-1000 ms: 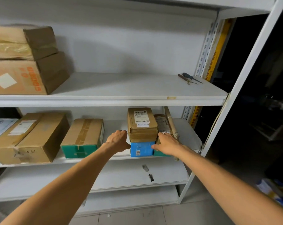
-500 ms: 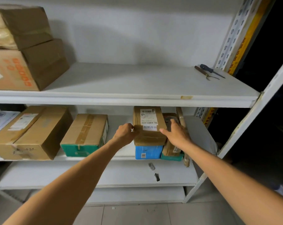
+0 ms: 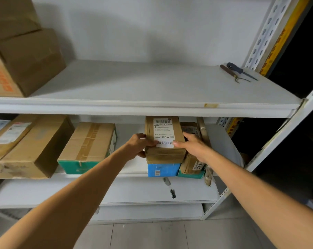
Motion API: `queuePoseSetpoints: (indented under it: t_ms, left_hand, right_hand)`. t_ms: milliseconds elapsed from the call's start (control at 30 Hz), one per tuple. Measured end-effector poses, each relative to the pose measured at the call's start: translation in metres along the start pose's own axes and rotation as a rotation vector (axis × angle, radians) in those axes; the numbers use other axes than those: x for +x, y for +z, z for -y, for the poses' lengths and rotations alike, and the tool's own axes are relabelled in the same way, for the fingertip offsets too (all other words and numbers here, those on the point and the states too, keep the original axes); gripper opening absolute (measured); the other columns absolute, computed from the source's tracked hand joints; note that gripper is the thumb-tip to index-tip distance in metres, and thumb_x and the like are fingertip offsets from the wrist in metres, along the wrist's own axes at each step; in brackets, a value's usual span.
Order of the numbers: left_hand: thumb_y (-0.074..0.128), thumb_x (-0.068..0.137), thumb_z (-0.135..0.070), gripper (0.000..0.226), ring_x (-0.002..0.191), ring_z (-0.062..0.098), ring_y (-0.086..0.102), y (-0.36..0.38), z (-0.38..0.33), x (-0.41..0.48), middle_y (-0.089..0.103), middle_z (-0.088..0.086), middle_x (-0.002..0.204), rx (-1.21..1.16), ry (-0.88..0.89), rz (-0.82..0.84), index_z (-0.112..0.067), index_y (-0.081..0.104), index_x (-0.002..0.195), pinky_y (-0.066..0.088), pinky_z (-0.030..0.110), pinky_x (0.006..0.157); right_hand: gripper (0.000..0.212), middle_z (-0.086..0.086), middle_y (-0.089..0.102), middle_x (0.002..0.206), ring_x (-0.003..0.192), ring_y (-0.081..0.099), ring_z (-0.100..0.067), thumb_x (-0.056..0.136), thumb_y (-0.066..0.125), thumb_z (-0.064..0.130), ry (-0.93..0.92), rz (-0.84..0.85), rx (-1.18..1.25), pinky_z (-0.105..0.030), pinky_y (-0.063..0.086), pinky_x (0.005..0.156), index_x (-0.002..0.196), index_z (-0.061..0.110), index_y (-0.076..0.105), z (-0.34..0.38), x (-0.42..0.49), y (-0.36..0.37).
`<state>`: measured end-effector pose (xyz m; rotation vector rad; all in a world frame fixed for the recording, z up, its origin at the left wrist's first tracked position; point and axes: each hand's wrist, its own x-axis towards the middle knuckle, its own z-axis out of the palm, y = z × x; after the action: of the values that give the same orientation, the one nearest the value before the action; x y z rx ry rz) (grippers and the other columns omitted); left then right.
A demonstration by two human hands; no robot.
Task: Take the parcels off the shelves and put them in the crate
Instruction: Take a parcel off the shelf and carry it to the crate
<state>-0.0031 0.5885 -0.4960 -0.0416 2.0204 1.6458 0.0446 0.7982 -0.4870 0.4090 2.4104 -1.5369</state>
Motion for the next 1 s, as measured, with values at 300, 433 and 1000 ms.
queuePoseSetpoints:
  t_ms: [300,433,1000]
  left_hand:
    - [0.073,0.082,-0.008,0.041,0.086,0.031,0.068,-0.045,0.024,-0.009,0.068,0.015,0.105,-0.03,0.102,0.087,0.003,0.058,0.119,0.059,0.048,0.075]
    - [0.075,0.081,-0.009,0.048,0.09,0.032,0.069,-0.082,0.039,-0.018,0.069,0.012,0.108,0.036,0.125,0.199,-0.001,0.056,0.124,0.059,0.047,0.075]
    - [0.078,0.078,-0.011,0.059,0.107,0.026,0.063,-0.072,0.07,-0.11,0.065,0.012,0.121,0.271,0.196,0.646,-0.012,0.052,0.13,0.054,0.051,0.089]
  right_hand:
    - [0.075,0.0,0.038,0.15,0.125,0.049,-0.027,0.09,0.065,0.02,0.004,-0.131,0.097,-0.046,0.047,0.092,0.151,0.033,0.024,0.027,-0.028,0.054]
    - [0.066,0.0,0.055,0.137,0.115,0.058,-0.028,0.09,0.066,0.015,0.02,-0.253,0.208,-0.051,0.051,0.091,0.147,0.03,0.037,0.027,-0.051,0.104]
    - [0.057,-0.006,0.065,0.123,0.115,0.058,-0.018,0.081,0.063,-0.014,0.182,-0.721,0.4,-0.038,0.048,0.101,0.13,0.014,0.054,0.007,-0.213,0.204]
